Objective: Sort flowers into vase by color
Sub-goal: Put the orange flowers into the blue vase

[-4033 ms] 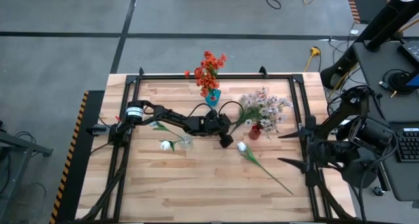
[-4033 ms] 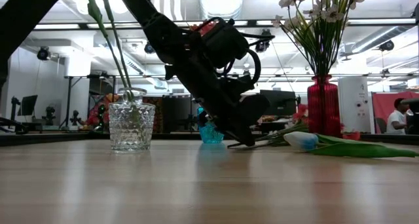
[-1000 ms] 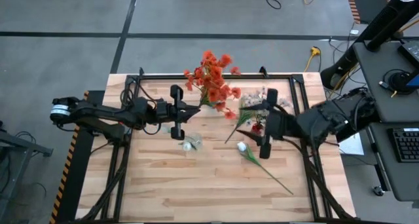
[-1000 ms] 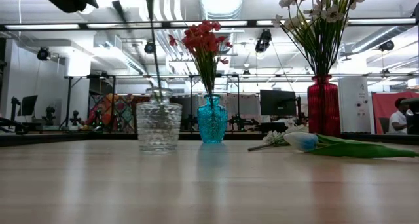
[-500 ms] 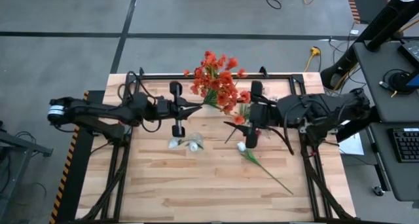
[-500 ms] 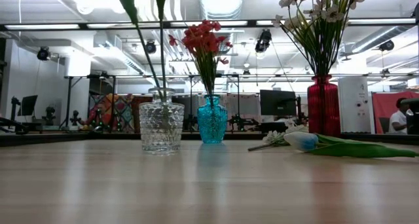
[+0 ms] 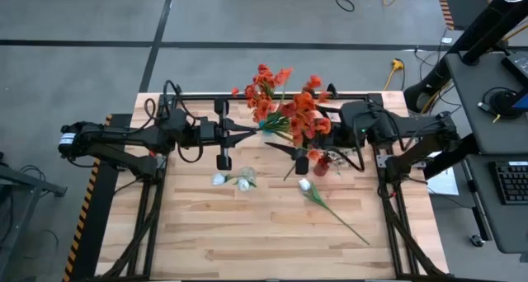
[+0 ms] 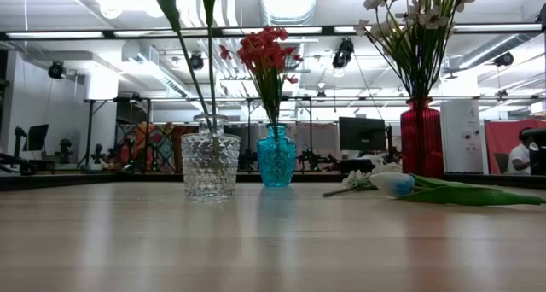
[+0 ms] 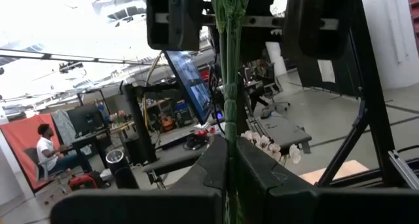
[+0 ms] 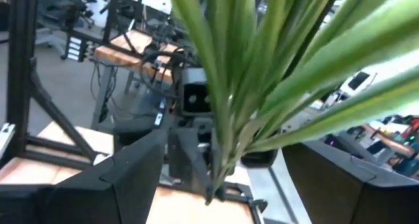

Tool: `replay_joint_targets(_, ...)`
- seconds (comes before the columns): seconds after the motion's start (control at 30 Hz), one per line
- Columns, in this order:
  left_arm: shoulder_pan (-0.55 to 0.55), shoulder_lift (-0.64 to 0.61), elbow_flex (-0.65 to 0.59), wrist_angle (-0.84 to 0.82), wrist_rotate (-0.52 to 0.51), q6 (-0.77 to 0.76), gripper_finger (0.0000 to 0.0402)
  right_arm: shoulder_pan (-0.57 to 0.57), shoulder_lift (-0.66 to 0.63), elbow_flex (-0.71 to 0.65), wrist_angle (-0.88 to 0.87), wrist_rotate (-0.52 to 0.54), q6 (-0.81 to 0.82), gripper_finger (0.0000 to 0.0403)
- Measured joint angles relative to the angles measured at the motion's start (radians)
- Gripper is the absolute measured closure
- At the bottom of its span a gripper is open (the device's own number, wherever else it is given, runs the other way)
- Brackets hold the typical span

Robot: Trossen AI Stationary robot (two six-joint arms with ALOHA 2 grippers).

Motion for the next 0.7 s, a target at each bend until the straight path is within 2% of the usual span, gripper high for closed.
replay_joint_targets(0.17,0.0,-0.003,-0.003,0.001,-0.006,0.0,0.0401,-0.013,0.001,0.0,0.047,0.0,-0.024,0.0134)
replay_joint_targets(0.4,0.0,-0.001,-0.004,0.002,-0.016,0.0,0.0401,-0.025,0.001,0.0,0.066,0.0,-0.045,0.0218)
replay_joint_targets(0.57,0.0,0.0,-0.004,-0.013,-0.104,0.004,0.0401,-0.033,0.003,0.0,0.066,0.0,-0.06,0.0273)
replay_joint_targets(0.7,0.0,0.0,-0.005,-0.025,-0.11,0.009,0.0401,-0.035,0.005,0.0,0.067,0.0,-0.056,0.0312)
